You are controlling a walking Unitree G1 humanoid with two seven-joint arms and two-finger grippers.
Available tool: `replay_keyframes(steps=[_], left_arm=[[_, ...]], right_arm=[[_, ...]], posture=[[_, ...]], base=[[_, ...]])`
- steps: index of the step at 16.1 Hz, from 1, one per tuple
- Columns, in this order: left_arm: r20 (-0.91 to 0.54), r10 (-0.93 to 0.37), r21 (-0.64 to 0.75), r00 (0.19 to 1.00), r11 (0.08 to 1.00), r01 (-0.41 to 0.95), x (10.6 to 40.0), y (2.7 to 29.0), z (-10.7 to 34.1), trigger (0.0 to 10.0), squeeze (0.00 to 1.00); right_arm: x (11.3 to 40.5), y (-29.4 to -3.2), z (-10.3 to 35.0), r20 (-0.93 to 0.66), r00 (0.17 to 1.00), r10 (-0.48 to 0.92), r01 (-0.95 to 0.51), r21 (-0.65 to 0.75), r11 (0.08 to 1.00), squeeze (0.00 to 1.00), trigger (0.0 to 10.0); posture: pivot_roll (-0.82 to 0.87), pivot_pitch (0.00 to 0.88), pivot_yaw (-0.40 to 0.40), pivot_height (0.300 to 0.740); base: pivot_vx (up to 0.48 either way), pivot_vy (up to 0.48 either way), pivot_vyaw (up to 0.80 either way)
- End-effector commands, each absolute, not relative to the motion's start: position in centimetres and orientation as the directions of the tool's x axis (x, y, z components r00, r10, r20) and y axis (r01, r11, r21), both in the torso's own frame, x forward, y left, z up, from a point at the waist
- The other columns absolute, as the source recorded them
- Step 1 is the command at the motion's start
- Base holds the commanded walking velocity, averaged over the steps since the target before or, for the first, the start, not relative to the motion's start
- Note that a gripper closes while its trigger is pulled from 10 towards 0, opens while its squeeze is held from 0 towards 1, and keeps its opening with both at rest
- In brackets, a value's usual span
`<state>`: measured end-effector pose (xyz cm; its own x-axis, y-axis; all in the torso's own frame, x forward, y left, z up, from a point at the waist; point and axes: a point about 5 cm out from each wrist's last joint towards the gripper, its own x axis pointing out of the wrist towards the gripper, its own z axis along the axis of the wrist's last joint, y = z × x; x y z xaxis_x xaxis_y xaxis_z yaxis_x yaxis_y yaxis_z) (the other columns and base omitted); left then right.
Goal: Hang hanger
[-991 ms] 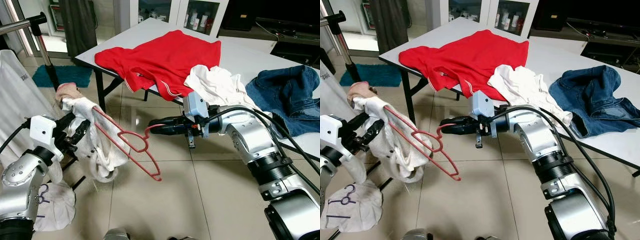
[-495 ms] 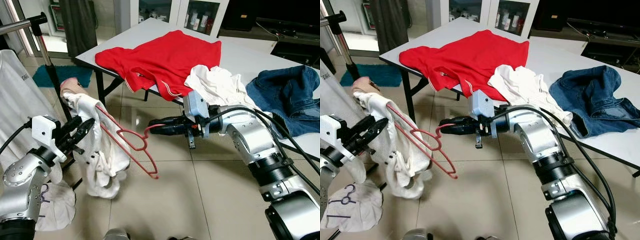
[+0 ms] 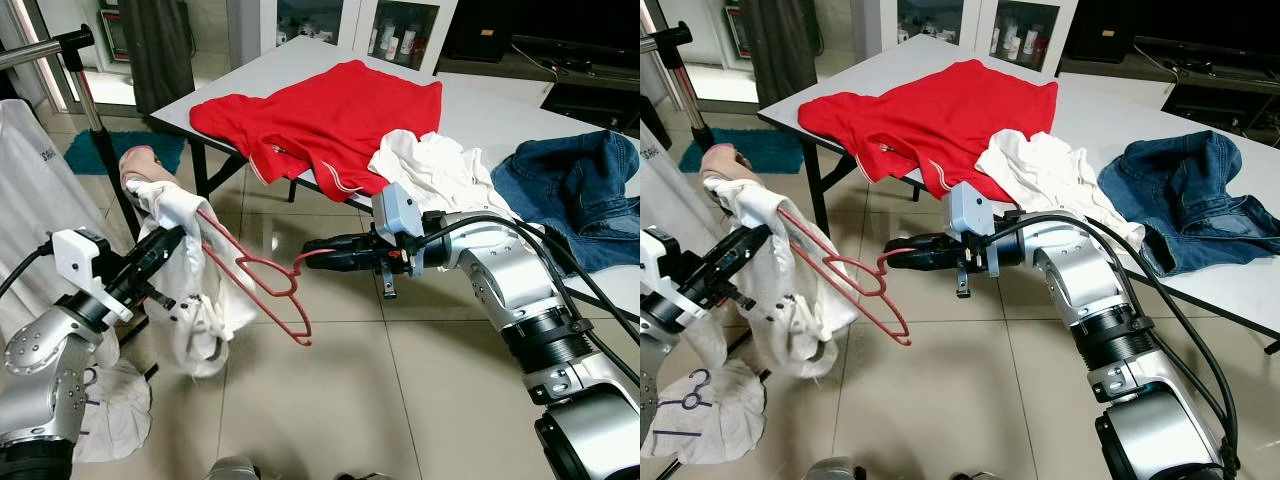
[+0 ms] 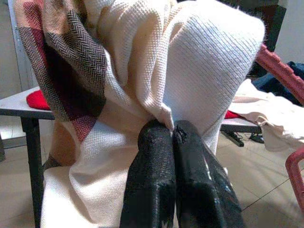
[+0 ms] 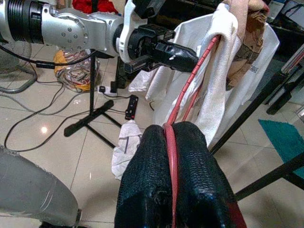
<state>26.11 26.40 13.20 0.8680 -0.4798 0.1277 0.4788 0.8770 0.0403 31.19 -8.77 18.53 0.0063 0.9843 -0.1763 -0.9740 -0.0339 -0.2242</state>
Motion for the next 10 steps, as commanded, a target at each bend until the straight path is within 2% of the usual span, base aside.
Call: replay_keyframes(steps=[1, 3, 6, 8, 10], left_arm=[[0.179, -0.511, 0.057, 0.840, 0.858, 0.510, 26.1, 25.7, 14.0, 0.0, 0.00], [0.214, -0.510, 0.040, 0.833, 0.857, 0.514, 26.1, 25.8, 14.4, 0.0, 0.00], [0.220, -0.516, 0.024, 0.828, 0.851, 0.524, 25.9, 25.7, 14.4, 0.0, 0.00], [0.222, -0.523, 0.004, 0.823, 0.844, 0.536, 25.7, 25.5, 14.3, 0.0, 0.00], [0.215, -0.534, -0.014, 0.817, 0.835, 0.550, 25.6, 25.3, 14.1, 0.0, 0.00]], right_arm=[[31.4, -9.1, 18.8, -0.167, 0.029, 0.986, -0.971, -0.240, -0.012, 0.00, 0.0], [32.0, -9.2, 18.2, -0.198, 0.085, 0.977, -0.969, -0.244, 0.035, 0.00, 0.0], [32.4, -9.4, 17.5, -0.259, 0.124, 0.958, -0.967, -0.249, 0.058, 0.00, 0.0], [32.7, -10.3, 15.7, -0.425, 0.163, 0.890, -0.949, -0.314, 0.024, 0.00, 0.0], [32.9, -10.6, 15.3, -0.485, 0.187, 0.855, -0.940, -0.341, 0.012, 0.00, 0.0]], posture=[[0.14, 0.000, -0.079, 0.740], [0.15, 0.000, -0.079, 0.740], [0.15, 0.000, -0.079, 0.740], [0.15, 0.000, -0.081, 0.740], [0.14, 0.000, -0.086, 0.740]], base=[[0.000, 0.000, 0.00], [0.000, 0.000, 0.00], [0.000, 0.000, 0.00], [0.000, 0.000, 0.00], [0.000, 0.000, 0.00]])
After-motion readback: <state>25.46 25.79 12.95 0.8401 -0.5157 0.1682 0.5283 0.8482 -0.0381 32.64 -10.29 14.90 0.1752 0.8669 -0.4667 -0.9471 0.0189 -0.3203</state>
